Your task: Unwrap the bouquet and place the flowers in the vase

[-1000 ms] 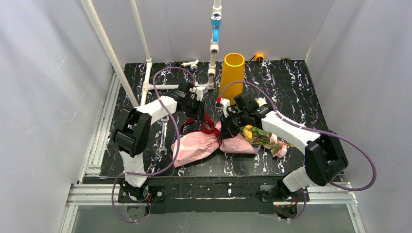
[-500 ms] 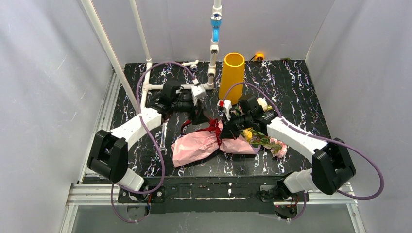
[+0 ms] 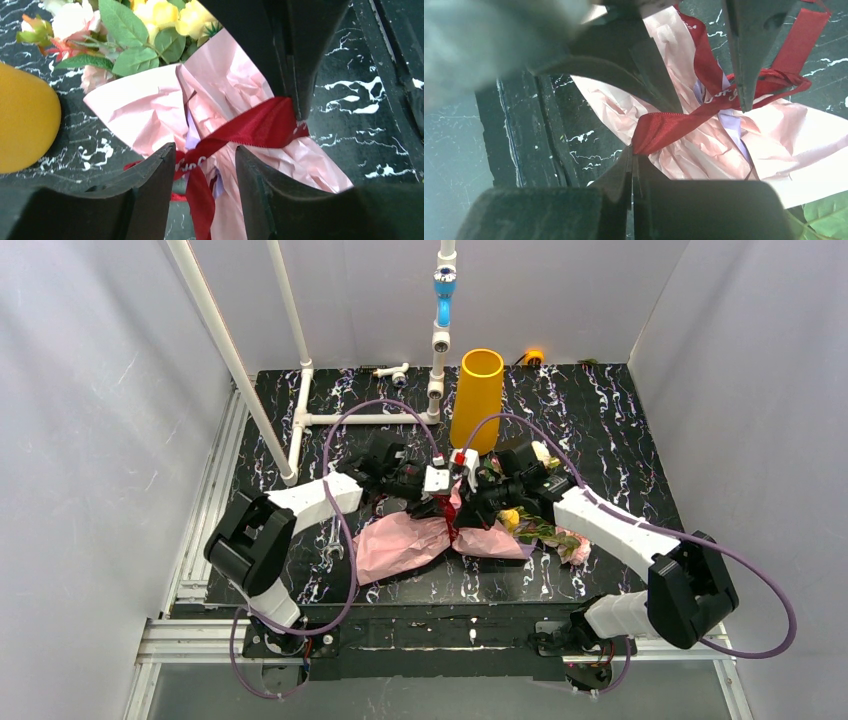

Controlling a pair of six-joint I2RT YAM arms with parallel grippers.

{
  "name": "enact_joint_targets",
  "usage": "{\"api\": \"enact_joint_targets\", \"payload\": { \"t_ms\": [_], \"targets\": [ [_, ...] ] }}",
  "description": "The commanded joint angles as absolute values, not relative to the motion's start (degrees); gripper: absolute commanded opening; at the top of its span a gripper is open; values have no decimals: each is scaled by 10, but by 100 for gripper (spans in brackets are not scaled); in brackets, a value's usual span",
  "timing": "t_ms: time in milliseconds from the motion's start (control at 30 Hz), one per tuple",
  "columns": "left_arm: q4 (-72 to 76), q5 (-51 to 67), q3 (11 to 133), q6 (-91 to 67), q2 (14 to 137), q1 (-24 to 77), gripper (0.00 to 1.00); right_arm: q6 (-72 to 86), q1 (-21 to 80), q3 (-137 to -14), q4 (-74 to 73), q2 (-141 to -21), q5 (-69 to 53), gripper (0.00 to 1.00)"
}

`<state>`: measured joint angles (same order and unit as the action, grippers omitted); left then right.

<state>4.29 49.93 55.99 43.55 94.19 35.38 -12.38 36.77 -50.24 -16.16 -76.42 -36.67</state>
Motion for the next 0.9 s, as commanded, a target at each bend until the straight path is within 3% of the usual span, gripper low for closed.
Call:
{"api": "enact_joint_targets", "payload": {
  "t_ms": [0,100,433,700,800,867],
  "targets": [
    [107,485,589,418,966,373,42,-134,368,-498,-144,-739,-386,1],
    [142,446,589,384,1000,371,36,-132,368,-497,-144,-735,-391,1],
    [155,418,602,261,1015,333,30,-157,368,-479,-187,-683,-394,1],
    [159,470,655,111,929,345,36,-147,368,-460,-176,-707,-366,1],
    [159,474,643,108,901,345,25,-146,366,-463,-178,-717,-362,3],
    [159,476,637,102,890,345,17,-140,363,-463,-179,-716,-361,16]
  ]
}}
